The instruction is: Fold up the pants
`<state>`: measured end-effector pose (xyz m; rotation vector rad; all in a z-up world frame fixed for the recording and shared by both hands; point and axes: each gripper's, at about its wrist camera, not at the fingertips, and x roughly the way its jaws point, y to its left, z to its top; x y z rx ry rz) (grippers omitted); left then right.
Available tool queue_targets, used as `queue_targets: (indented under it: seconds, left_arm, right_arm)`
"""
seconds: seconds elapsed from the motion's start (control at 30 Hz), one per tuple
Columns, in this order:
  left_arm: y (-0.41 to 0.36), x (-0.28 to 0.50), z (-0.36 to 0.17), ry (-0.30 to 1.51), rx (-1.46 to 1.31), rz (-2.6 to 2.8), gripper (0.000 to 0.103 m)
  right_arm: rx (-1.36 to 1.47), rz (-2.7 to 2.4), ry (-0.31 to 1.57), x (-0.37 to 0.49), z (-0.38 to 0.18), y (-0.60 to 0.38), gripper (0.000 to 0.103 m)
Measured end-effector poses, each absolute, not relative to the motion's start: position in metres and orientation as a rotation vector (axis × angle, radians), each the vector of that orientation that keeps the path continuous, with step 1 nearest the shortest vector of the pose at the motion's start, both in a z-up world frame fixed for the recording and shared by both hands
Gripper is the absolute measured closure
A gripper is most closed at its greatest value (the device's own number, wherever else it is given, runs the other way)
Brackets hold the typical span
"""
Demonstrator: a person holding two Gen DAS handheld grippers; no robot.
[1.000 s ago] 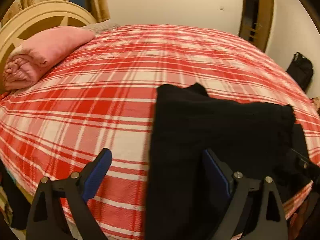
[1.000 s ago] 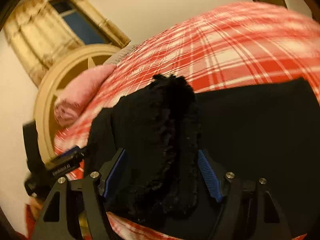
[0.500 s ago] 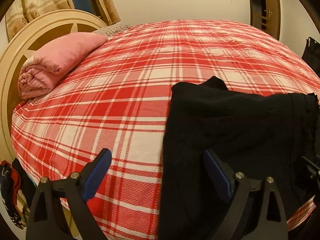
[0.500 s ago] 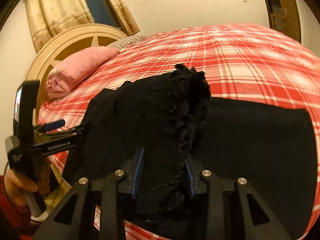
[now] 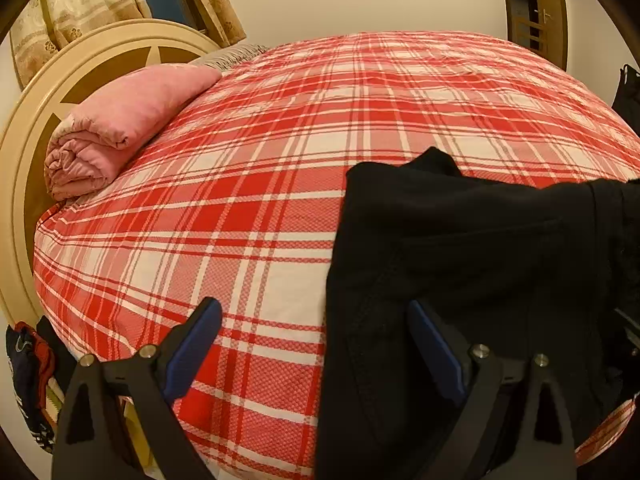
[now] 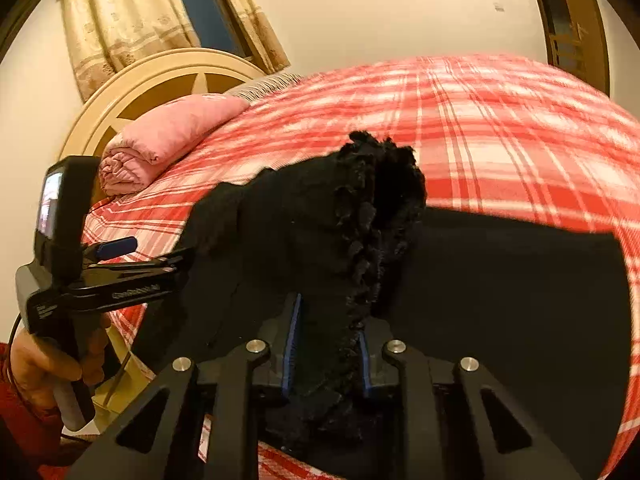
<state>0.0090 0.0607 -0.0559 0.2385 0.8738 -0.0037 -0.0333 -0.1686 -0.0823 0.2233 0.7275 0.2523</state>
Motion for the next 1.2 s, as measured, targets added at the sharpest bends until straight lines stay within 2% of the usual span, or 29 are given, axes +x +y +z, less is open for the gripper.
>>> queue_targets:
  seconds: [0.2,0.43,0.7,0.93,1.07,1.2]
  left_arm:
    - [0.066,0.009,-0.045,0.860,0.231,-0.002,0.007]
    - [0.093,0.015,-0.029,0.838,0.125,0.030,0.007]
    - [0.067,0.013,-0.032,0.844,0.130,-0.050,0.007]
    - [0.020,0.005,-0.041,0.850,0.207,-0.152,0.007]
    - [0.000,0.005,-0.055,0.865,0.242,-0.173,0.007]
    - [-0.003,0.004,-0.064,0.868,0.270,-0.168,0.006]
  right_arm:
    - [0.246,0.290,0.677,-0.045,-0.052,-0.179,0.084]
    - [0.315,0.208,0.662,-0.071,-0.031,-0.239,0.085]
    - [0.323,0.039,0.816,-0.082,-0.084,-0.296,0.085]
    - [0.292,0.034,0.851,-0.086,-0.093,-0.305,0.085]
    - [0.364,0.039,0.846,-0.089,-0.098,-0.315,0.076]
    - [0.397,0.008,0.779,-0.101,-0.075,-0.326,0.070]
